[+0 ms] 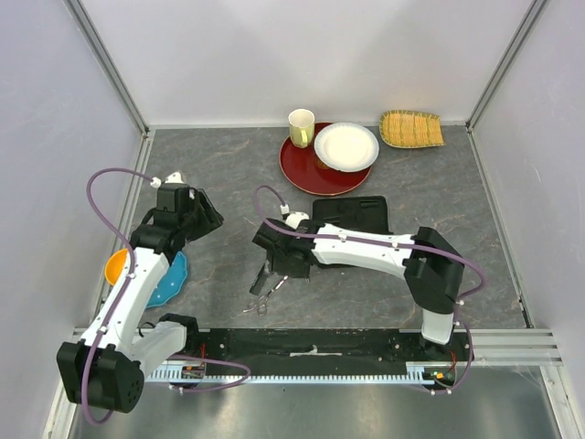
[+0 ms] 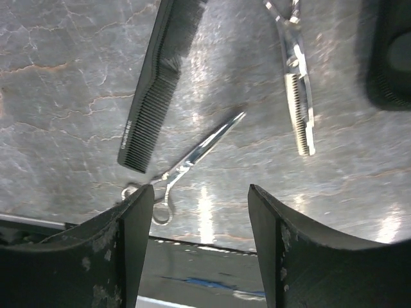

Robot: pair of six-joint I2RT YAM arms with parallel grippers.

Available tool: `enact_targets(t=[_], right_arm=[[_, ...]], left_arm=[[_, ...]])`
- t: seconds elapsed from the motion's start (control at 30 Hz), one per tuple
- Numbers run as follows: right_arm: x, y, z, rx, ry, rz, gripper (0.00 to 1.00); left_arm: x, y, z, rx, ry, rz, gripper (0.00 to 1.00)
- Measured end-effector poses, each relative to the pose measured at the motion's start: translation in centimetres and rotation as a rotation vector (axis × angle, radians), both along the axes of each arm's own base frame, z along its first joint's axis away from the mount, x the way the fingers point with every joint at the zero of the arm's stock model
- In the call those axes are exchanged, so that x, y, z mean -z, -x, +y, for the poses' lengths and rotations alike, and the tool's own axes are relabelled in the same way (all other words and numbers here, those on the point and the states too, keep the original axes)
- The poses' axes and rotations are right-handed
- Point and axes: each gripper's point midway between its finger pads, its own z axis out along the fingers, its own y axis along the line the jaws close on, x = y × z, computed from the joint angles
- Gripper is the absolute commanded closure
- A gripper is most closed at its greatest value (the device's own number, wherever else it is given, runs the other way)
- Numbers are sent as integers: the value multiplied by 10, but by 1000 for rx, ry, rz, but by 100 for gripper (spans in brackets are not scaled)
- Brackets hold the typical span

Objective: Sort the hair-cutting tools

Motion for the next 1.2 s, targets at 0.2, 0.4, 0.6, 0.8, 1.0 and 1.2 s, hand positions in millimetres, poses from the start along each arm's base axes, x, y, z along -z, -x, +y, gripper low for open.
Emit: enact_targets(t=[0.2,0.4,0.6,0.8,1.0,1.2], right_arm=[[20,20,28,170,-16,123,34],[32,38,27,337,14,201,40],[38,33,29,463,16,218,43],[57,28,28,524,50,224,47],[63,23,23,572,72,227,57],[65,23,22,591,92,241,56]], left_arm=[[19,8,1,-6,-2,46,34],[22,14,4,-17,-3,43,34],[14,17,6,-28,-6,5,33],[15,19,7,-28,-6,0,33],[17,20,7,-28,-6,5,33],[17,20,7,-28,-6,5,32]])
